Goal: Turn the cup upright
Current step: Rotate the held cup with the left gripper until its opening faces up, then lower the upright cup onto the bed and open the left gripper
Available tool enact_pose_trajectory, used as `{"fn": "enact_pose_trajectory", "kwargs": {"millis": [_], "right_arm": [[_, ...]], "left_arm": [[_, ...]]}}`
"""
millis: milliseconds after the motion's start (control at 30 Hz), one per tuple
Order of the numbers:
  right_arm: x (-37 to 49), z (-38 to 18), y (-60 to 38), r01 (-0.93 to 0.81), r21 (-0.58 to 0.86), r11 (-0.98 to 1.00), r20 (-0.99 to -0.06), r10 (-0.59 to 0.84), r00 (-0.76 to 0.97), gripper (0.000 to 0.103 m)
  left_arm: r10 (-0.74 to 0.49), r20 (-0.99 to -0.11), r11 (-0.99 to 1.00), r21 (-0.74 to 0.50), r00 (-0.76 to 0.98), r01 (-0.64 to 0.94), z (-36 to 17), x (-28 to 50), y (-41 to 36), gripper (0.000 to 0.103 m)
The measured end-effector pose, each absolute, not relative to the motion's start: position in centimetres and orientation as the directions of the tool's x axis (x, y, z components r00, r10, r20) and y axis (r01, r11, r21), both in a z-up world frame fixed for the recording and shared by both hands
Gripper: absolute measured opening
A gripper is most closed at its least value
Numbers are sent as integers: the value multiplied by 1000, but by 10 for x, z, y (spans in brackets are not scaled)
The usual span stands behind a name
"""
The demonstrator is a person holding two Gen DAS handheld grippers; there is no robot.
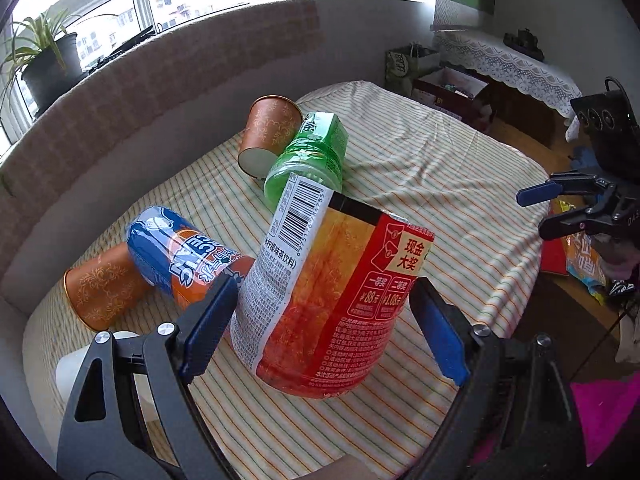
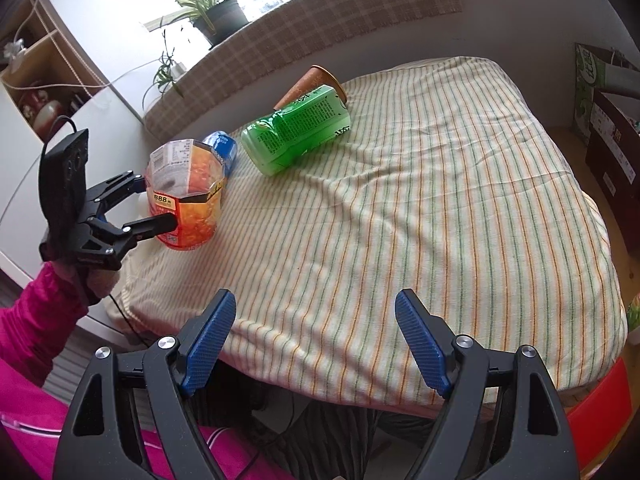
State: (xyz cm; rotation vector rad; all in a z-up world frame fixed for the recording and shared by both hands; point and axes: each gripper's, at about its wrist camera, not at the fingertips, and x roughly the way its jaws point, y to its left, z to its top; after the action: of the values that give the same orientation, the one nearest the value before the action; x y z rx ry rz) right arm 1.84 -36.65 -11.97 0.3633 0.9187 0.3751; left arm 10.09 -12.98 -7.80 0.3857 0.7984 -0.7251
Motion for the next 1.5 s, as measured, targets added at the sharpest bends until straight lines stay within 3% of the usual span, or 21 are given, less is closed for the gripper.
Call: {"fn": "enact_pose_trajectory", "kwargs": {"millis": [233, 667, 1500], "right_arm": [[26, -119, -355, -174, 461, 870, -687, 474, 550, 82], [20, -110, -345, -166, 446, 880, -679, 453, 578, 82], [30, -99, -303, -175, 367, 914, -692, 394, 605, 82]], "left_arm": [[-517, -677, 787, -134, 525, 602, -84, 98, -113, 90], [-527, -622, 831, -238, 579, 502, -96, 111, -103, 90], [-528, -649, 835, -280, 548, 473, -101, 98, -79, 89]]}}
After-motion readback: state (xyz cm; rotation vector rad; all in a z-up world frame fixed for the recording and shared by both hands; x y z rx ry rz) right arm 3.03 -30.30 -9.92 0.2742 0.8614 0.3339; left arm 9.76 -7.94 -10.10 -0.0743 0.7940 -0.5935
